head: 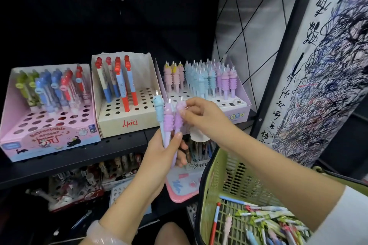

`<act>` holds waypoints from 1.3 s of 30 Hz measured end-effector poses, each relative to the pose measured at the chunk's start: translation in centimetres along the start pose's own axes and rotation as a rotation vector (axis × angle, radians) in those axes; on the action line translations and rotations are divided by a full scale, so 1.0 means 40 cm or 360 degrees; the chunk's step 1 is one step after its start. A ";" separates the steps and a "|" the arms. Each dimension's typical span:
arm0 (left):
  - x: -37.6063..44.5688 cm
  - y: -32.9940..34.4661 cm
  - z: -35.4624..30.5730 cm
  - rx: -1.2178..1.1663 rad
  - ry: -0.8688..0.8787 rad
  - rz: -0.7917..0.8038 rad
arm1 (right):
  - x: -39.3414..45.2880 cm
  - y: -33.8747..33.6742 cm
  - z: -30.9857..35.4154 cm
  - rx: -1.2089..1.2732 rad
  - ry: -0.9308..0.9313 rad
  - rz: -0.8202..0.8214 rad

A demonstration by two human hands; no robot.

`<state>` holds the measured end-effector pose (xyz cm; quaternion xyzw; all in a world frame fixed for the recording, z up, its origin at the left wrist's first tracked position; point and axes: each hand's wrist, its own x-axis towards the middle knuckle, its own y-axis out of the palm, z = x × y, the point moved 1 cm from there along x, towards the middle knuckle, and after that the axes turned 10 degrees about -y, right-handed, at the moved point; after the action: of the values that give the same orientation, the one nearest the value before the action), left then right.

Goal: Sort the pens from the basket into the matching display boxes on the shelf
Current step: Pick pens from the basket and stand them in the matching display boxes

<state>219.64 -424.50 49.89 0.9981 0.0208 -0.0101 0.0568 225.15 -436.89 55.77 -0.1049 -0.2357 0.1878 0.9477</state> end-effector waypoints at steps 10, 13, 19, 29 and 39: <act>-0.010 0.018 -0.002 -0.0040 -0.0062 0.0061 | 0.076 -0.266 -0.015 -0.0681 -0.0197 -0.0881; -0.010 0.021 -0.001 -0.0043 -0.0074 0.0046 | 0.086 -0.304 -0.021 -0.0940 -0.0213 -0.0909; -0.015 0.025 -0.002 -0.0047 -0.0087 0.0029 | 0.097 -0.309 -0.022 -0.0834 -0.0329 -0.0997; -0.011 0.021 0.005 -0.0070 -0.0132 -0.0050 | 0.109 -0.312 -0.033 -0.0984 -0.0319 -0.0791; -0.020 0.015 -0.001 -0.0009 -0.0107 -0.0031 | 0.087 -0.272 -0.085 -0.1110 0.0065 -0.0536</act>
<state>218.86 -425.14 50.01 0.9968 0.0285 -0.0442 0.0602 233.00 -445.73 57.38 -0.3844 -0.2805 -0.0640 0.8772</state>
